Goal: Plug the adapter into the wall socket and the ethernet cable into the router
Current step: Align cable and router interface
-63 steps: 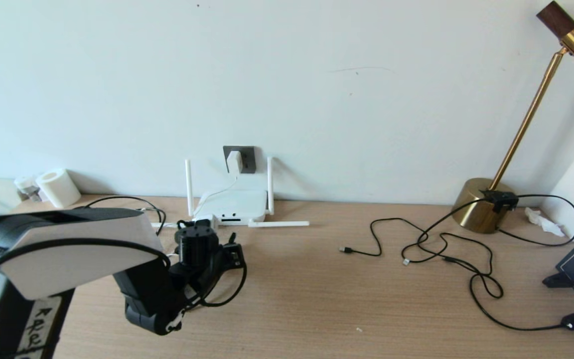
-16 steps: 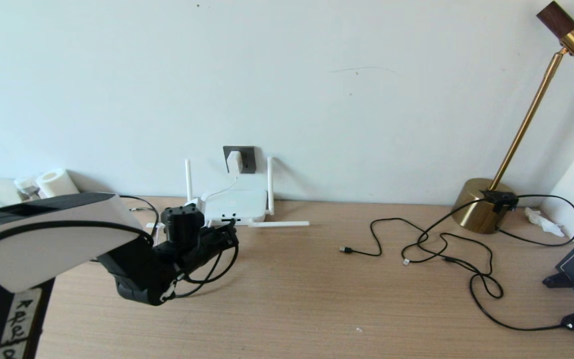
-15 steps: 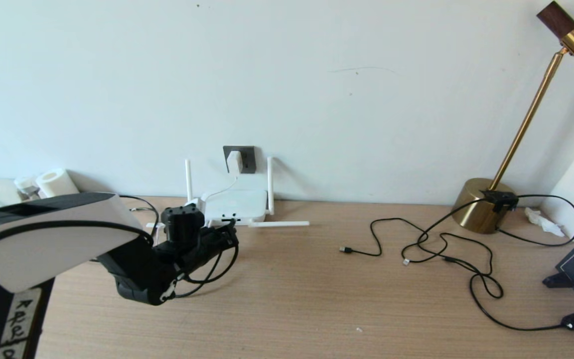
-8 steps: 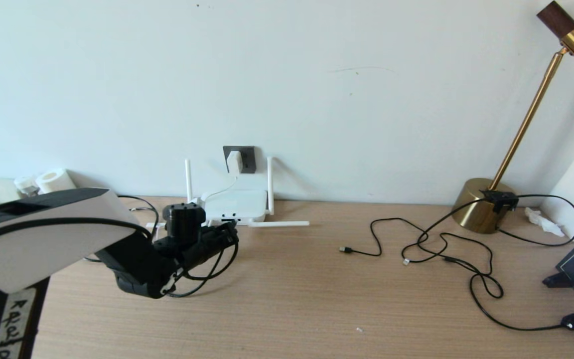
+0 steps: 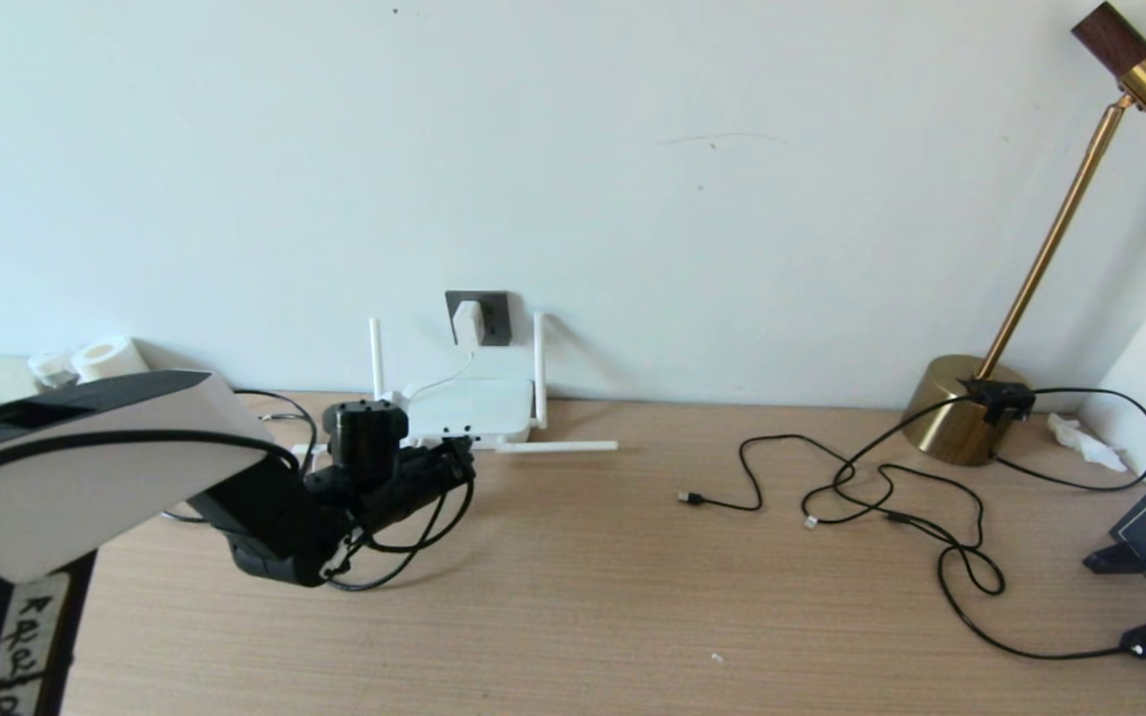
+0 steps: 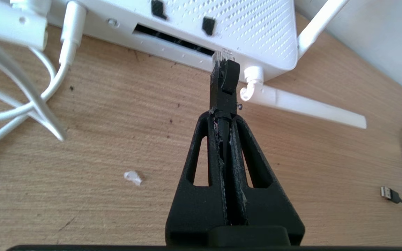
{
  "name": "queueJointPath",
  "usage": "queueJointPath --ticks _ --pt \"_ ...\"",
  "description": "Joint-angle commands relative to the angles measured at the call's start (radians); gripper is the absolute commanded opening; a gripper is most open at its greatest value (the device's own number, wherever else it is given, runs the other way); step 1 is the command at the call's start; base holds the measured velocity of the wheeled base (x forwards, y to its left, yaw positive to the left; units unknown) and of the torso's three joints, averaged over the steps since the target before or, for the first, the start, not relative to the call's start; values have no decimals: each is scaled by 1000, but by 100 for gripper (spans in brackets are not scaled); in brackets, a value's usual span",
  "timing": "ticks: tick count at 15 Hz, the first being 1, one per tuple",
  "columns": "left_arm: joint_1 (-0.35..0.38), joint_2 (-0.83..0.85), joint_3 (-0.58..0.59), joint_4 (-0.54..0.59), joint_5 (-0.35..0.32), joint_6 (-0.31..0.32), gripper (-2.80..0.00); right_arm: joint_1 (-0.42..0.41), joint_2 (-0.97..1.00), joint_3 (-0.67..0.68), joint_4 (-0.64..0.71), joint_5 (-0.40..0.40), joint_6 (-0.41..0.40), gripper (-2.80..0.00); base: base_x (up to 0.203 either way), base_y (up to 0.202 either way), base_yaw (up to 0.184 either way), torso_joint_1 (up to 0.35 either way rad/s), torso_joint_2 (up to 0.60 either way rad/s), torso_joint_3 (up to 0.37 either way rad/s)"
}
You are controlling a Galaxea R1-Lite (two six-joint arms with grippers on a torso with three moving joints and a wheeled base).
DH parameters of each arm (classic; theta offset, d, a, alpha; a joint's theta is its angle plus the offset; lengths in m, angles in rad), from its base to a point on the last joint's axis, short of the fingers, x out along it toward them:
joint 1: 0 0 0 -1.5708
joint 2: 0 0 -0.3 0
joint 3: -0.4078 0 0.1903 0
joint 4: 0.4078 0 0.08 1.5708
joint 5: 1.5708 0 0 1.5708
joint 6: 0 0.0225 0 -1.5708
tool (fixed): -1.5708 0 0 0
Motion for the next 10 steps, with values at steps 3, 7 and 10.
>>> queueJointPath --ticks 3,7,10 --pt "8 6 -23 7 -2 -4 -280 0 2 0 1 0 0 0 0 0 0 0 0 0" --pt "10 12 -36 25 -7 -4 -280 0 2 0 1 0 0 0 0 0 0 0 0 0" --pt "10 20 -66 44 -7 -4 -280 0 2 0 1 0 0 0 0 0 0 0 0 0"
